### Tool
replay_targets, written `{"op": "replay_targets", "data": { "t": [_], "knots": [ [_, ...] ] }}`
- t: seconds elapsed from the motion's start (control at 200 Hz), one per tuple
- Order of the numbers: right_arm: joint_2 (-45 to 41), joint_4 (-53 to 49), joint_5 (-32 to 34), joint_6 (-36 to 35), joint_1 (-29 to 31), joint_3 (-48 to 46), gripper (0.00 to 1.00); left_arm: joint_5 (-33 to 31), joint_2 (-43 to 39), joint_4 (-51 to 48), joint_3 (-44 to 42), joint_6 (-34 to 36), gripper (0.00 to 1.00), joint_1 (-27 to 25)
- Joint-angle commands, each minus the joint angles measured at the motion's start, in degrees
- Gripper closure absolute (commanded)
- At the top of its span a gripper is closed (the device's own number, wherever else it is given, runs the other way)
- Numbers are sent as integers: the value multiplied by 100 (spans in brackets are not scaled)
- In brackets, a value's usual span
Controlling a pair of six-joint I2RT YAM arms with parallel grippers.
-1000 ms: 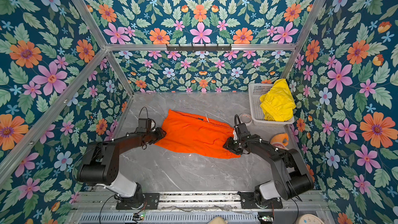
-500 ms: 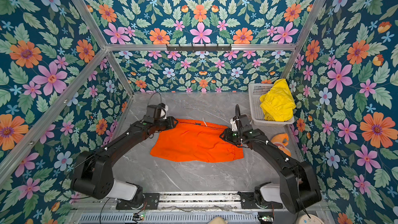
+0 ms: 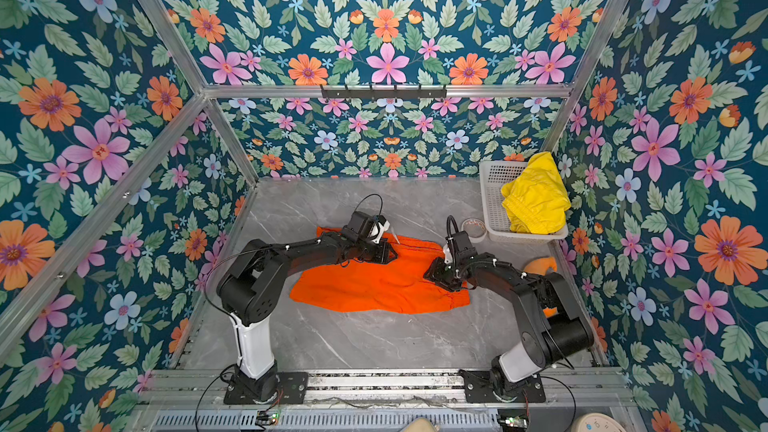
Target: Fold and stack the shorts
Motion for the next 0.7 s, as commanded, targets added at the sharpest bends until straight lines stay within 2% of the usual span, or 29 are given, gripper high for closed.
{"op": "replay_targets", "data": {
  "t": [0.0, 0.15, 0.325, 0.435, 0.695],
  "knots": [
    [115, 62, -60, 64, 3, -43, 51, 26, 282, 214, 195, 33, 56, 2],
    [180, 139, -162, 107, 5, -311, 52, -99, 479, 376, 391, -53, 55, 215],
    [225, 212, -134, 99, 5, -597, 52, -108, 691, 551, 503, -80, 54, 751],
    [233, 220, -166, 91, 6, -619, 52, 112, 854, 721, 447, -146, 54, 1177],
    [-35, 131, -291, 64, 4, -339, 51, 380, 486, 1091, 281, -268, 52, 2096]
  ]
}}
